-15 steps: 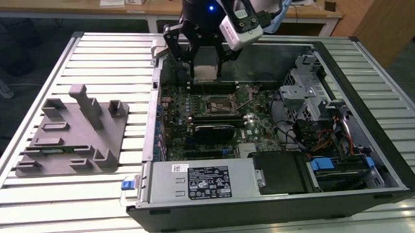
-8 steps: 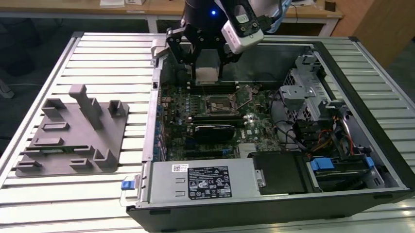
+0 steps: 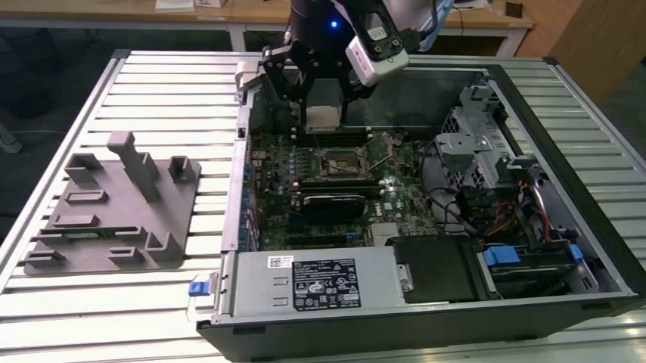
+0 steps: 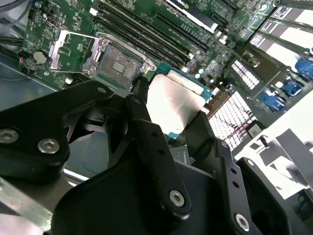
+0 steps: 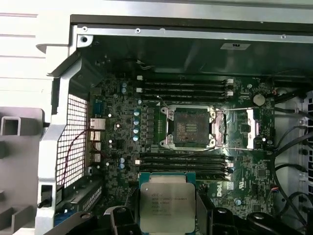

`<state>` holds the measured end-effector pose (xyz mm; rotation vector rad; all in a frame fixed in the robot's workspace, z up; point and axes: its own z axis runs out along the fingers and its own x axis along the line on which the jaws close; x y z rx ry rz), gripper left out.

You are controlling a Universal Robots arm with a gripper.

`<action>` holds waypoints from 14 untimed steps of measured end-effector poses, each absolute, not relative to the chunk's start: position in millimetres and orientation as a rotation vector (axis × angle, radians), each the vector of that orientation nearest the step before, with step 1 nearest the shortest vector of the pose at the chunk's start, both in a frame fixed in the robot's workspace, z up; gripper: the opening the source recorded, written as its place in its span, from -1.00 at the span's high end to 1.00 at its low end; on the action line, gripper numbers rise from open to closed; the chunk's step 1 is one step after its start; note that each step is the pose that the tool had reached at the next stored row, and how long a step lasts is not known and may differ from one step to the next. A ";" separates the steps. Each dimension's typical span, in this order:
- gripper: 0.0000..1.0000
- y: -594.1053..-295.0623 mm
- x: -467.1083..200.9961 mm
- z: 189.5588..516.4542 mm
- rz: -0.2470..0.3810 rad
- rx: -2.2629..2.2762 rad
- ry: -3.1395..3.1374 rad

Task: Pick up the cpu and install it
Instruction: 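Pick up the cpu and move it towards the insertion slot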

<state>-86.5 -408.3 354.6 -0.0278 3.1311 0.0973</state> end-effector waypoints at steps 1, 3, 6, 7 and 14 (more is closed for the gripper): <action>-0.08 -407.2 -86.0 353.6 0.097 -0.028 3.132; -0.08 -405.2 -84.6 351.6 0.097 -0.027 3.133; -0.08 -402.6 -80.8 348.8 0.097 -0.027 3.135; -0.08 -401.8 -79.4 347.9 0.097 -0.027 3.136; -0.08 -394.8 -69.3 342.2 0.093 -0.027 3.141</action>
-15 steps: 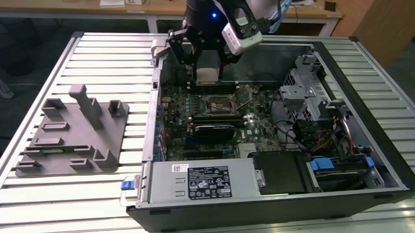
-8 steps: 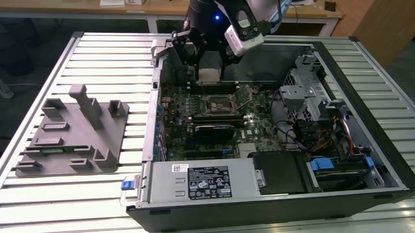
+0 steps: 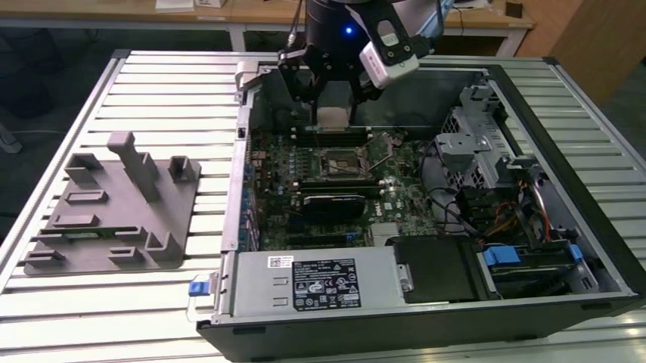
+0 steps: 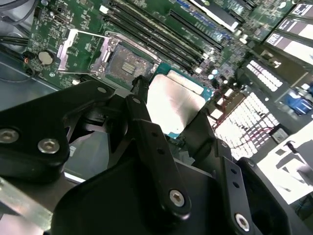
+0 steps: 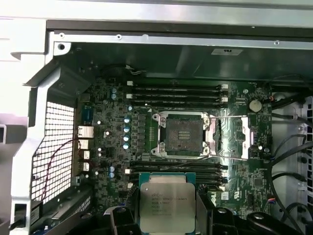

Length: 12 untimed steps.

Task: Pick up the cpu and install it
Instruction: 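Pick up the cpu and move it towards the insertion slot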

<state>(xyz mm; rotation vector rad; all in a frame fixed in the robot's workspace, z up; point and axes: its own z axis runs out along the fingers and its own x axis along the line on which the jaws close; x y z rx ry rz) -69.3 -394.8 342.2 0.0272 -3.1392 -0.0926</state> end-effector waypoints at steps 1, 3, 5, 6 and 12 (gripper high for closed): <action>-0.08 -393.8 -67.9 341.4 -0.092 0.027 -3.139; -0.08 -391.8 -65.0 339.9 -0.091 0.027 -3.138; -0.08 -389.8 -62.3 338.5 -0.091 0.027 -3.137; -0.08 -388.7 -61.2 337.8 -0.090 0.027 -3.136; -0.08 -381.4 -57.3 332.9 -0.090 0.027 -3.133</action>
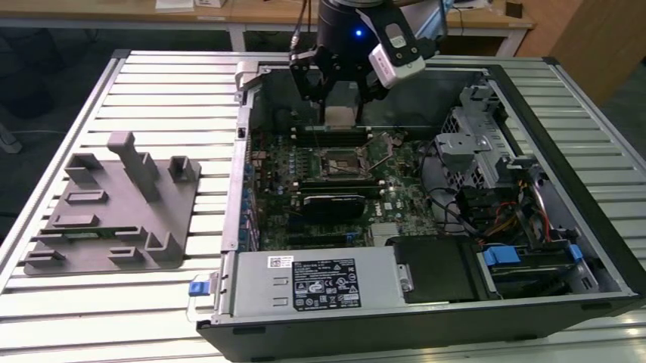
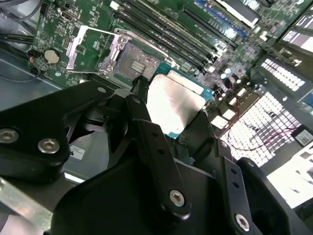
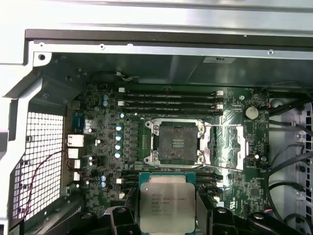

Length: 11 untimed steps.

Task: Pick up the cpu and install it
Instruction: 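Pick up the cpu and move it towards the insertion slot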

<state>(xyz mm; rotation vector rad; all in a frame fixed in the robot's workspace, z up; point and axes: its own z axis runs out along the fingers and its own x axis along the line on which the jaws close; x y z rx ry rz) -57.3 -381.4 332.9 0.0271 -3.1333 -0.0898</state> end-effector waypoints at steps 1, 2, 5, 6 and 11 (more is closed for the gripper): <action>-0.08 -380.2 -57.1 332.1 -0.090 0.027 -3.133; -0.08 -378.8 -56.8 331.3 -0.089 0.027 -3.132; -0.08 -375.5 -55.5 328.8 -0.088 0.027 -3.131; -0.08 -374.5 -55.0 327.7 -0.088 0.027 -3.130; -0.08 -369.5 -50.9 321.3 -0.083 0.027 -3.126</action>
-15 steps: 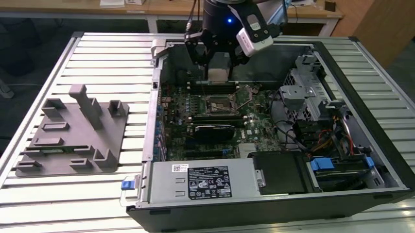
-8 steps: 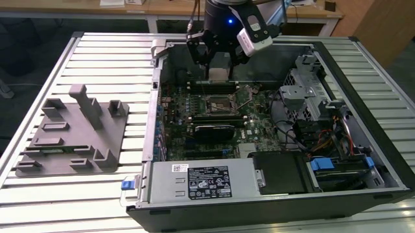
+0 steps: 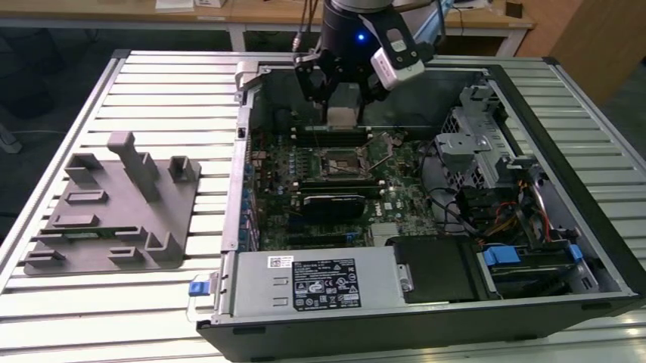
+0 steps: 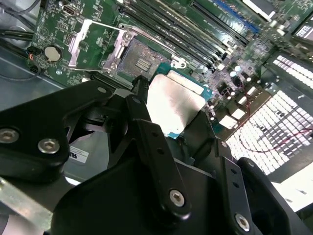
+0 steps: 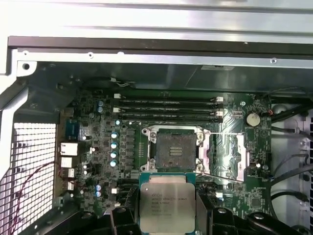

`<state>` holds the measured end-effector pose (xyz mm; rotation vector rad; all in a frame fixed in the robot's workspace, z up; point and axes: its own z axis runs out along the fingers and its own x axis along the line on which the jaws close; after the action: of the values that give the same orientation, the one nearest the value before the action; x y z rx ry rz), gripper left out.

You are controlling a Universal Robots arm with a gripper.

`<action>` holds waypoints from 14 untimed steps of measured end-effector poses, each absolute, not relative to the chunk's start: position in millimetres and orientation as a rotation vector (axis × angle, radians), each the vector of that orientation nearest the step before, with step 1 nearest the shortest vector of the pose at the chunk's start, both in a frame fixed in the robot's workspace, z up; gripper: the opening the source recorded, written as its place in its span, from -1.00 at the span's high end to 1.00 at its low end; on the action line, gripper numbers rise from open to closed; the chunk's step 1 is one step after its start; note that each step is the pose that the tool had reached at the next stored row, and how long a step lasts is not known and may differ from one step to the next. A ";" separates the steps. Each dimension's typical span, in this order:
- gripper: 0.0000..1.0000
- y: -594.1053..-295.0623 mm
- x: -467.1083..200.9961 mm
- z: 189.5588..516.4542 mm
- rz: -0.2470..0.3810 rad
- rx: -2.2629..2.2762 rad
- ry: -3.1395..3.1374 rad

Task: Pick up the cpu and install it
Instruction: 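Pick up the cpu and move it towards the insertion slot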

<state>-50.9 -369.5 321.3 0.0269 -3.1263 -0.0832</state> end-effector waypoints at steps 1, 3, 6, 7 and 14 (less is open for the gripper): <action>-0.08 -368.7 -49.9 320.0 -0.082 0.027 -3.126; -0.08 -367.4 -48.1 317.3 -0.078 0.027 -3.124; -0.08 -365.6 -44.5 313.4 -0.073 0.027 -3.123; -0.08 -365.0 -43.6 312.1 -0.072 0.027 -3.122; -0.08 -363.7 -40.7 306.4 -0.071 0.027 -3.120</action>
<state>-40.7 -363.7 306.4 0.0266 -3.1197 -0.0710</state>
